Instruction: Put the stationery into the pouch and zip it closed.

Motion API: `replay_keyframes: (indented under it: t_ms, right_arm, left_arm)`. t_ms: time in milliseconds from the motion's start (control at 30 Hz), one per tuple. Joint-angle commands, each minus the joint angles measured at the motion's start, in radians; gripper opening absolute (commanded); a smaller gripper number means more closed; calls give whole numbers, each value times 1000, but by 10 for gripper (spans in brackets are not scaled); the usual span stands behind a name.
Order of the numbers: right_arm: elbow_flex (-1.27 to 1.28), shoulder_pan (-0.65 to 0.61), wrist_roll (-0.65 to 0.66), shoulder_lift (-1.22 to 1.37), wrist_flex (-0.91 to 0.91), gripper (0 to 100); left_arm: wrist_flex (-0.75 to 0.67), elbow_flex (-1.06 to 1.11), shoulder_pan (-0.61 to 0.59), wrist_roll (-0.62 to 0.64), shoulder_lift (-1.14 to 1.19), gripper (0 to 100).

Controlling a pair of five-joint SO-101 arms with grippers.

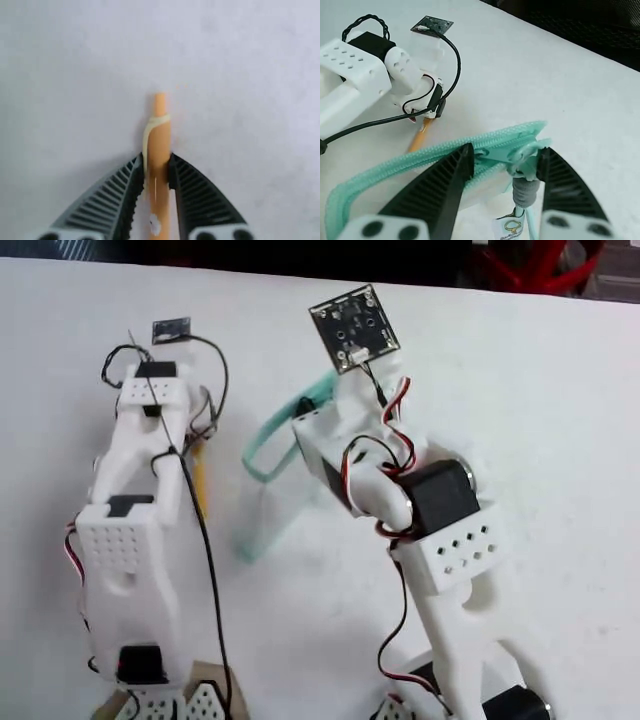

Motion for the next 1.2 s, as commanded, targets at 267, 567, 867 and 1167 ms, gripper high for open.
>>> replay_keyframes:
  t_ms: [267, 567, 867, 1167]
  right_arm:
    - [55, 5, -8, 19, 1, 204]
    - [55, 5, -8, 19, 2, 204]
    - [55, 5, -8, 19, 4, 204]
    - [69, 5, -8, 18, -2, 204]
  left_arm:
    - [123, -109, 19, -11, -47, 42]
    - [578, -566, 31, -14, -246, 45]
    - [583, -713, 73, -152, -516, 42]
    - [583, -715, 300, -272, -888, 42]
